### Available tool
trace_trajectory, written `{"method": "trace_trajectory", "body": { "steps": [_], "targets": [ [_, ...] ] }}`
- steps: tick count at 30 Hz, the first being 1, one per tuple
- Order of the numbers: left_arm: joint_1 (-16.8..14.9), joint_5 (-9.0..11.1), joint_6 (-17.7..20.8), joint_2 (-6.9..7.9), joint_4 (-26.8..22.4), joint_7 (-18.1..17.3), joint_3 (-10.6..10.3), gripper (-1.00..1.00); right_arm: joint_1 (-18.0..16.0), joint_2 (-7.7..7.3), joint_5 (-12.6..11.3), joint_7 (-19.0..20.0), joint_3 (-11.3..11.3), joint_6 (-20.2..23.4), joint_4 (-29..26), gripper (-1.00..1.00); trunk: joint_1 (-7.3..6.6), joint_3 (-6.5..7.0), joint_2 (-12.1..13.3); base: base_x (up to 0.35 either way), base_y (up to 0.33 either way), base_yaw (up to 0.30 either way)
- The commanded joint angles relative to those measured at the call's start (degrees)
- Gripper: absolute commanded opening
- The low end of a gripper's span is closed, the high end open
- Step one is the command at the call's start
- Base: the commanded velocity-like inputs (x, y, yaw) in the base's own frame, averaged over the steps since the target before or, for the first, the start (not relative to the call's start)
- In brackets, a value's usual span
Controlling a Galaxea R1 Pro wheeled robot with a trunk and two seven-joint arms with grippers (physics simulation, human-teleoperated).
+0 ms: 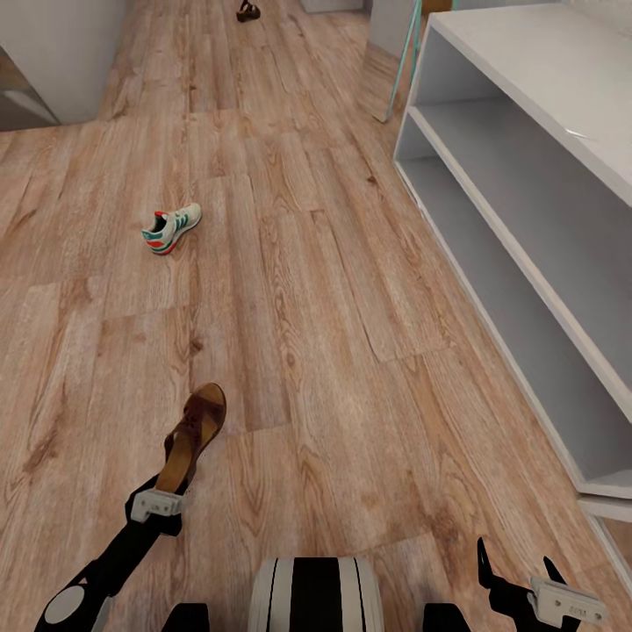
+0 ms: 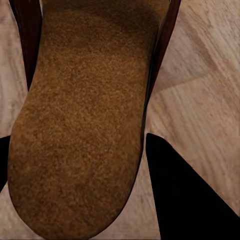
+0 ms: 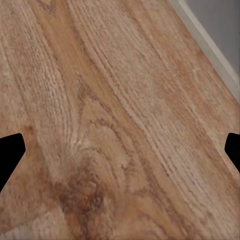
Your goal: Pick up the two gym shoes and the two sandals from the corridor floor and place them onto the hallstand (shoe rack) in the corridor, making sure they are on the rack and not on the floor. Arrange them so the two gym shoes are next to each other and the two sandals are next to each other.
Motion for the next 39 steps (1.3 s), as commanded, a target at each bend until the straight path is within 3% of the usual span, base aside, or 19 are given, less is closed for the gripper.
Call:
{"method": "trace_trajectory", "body": {
  "steps": [1,7,13,24,30,39],
  "targets": [
    [0.3,0.0,-0.3,-0.14,0.0,0.0,0.8,-1.00,0.0,0.00,0.0,0.0,0.0,0.0,0.0,1.00,0.00,0.00,0.0,0.000,0.000,0.000],
    [1.0,0.5,-0.8,-0.55,-0.3,-0.1,4.2,-1.00,0.0,0.00,0.0,0.1,0.0,0.0,0.2,1.00,0.00,0.01,0.0,0.000,0.000,0.000],
    [1.2,0.6,-1.2,-0.64,0.1,-0.2,5.3,-1.00,0.0,0.00,0.0,0.2,0.1,0.0,0.3,1.00,0.00,0.01,0.0,0.000,0.000,0.000],
    [2.3,1.0,-1.3,-0.55,-0.1,-0.5,6.2,-1.00,0.0,0.18,0.0,0.0,0.5,0.0,0.2,1.00,0.00,0.02,0.0,0.000,0.000,0.000],
    [3.0,1.4,-1.3,-0.61,-0.4,-0.5,6.3,-1.00,0.0,1.19,0.1,-0.1,1.0,0.0,0.1,1.00,0.00,0.02,0.0,0.000,0.000,0.000],
    [3.2,1.5,-1.5,-0.77,0.6,-0.5,6.1,-1.00,0.0,1.51,0.1,0.0,1.2,-0.1,0.2,1.00,0.00,0.02,0.0,0.000,0.000,0.000]
  ]
}}
